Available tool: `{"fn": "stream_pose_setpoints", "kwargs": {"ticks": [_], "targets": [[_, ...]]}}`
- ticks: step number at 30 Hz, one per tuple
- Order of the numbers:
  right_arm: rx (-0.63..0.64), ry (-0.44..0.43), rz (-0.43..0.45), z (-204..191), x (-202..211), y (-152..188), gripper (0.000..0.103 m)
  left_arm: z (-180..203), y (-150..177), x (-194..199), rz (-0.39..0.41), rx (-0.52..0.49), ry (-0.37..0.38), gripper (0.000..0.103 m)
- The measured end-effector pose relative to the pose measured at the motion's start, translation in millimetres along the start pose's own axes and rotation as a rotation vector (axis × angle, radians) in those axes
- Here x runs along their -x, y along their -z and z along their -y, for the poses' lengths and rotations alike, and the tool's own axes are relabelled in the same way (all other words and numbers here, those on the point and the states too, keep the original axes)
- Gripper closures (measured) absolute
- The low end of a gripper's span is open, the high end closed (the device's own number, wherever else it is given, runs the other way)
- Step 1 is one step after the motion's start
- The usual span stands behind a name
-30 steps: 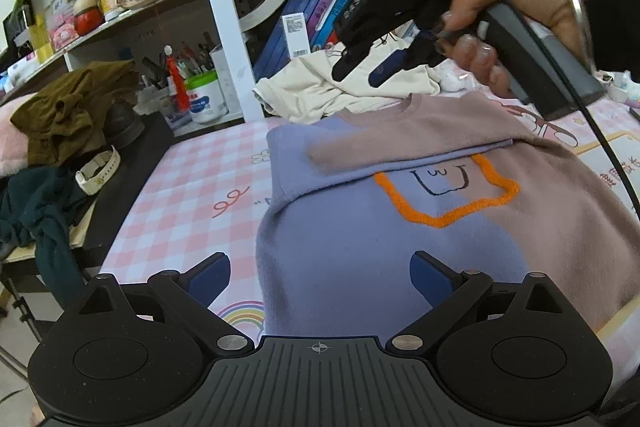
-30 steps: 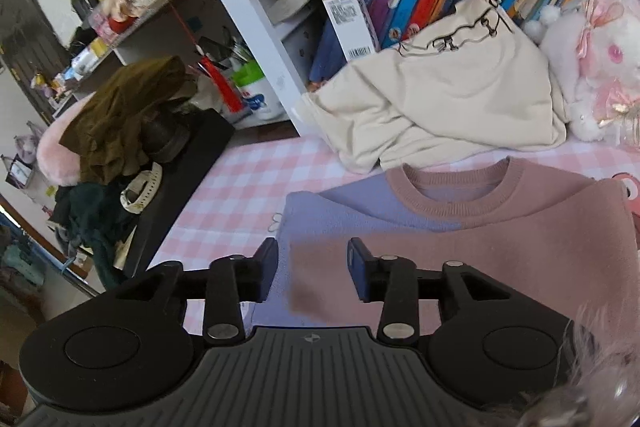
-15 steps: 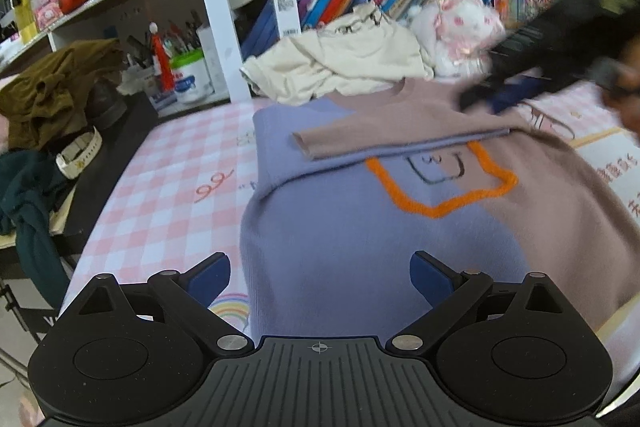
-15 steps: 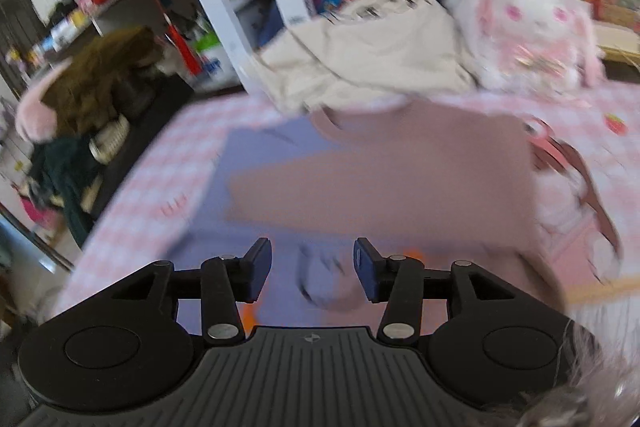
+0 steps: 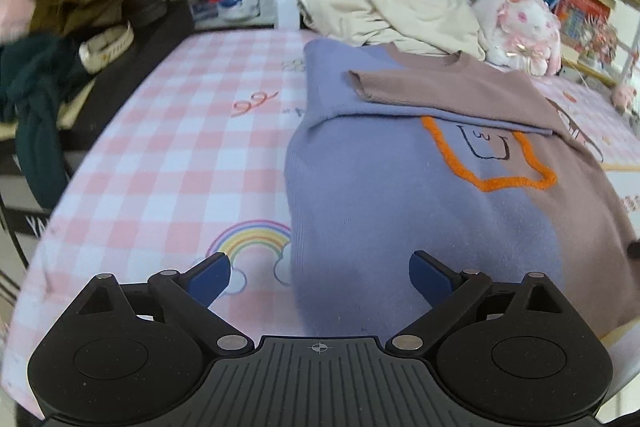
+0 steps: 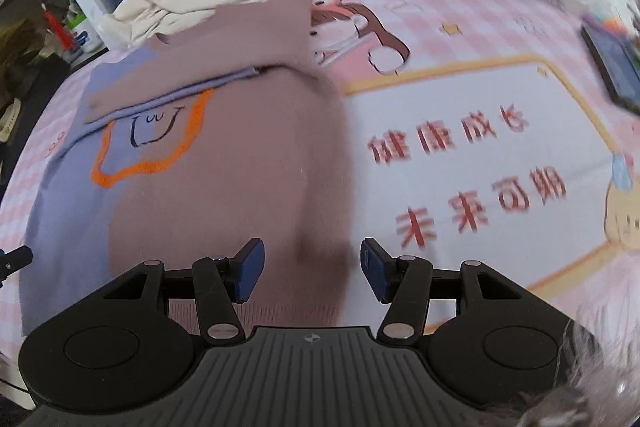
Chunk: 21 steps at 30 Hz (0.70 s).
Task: Fold clothes
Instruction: 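Move both grippers to the side edges of the sweater near the hem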
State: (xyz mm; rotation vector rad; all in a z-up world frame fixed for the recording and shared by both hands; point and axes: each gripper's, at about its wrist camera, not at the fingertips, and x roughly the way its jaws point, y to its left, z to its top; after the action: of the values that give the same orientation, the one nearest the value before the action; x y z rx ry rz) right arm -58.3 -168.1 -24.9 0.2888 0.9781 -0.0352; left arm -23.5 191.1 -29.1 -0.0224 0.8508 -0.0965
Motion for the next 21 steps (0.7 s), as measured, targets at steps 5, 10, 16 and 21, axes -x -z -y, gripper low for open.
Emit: {"fn": "stream_pose_setpoints", "kwargs": {"ticks": [5, 10, 16, 21], "targets": [[0.011, -0.009, -0.017, -1.0, 0.9, 5.2, 0.051, -2.9, 3.2, -2.3, -0.026, 0.041, 0.015, 0.009], [0.043, -0.008, -0.011, -3.0, 2.0, 6.5, 0.052, -5.8, 5.5, -3.7, -0.046, 0.064, 0.014, 0.029], [0.056, 0.035, 0.014, -1.5, 3.4, 9.5, 0.061, -5.2, 5.8, -6.2, -0.054, 0.062, 0.024, 0.065], [0.058, -0.002, 0.012, 0.7, 3.4, 9.4, 0.081, -0.7, 3.6, -9.0, -0.047, 0.035, 0.026, 0.082]]}}
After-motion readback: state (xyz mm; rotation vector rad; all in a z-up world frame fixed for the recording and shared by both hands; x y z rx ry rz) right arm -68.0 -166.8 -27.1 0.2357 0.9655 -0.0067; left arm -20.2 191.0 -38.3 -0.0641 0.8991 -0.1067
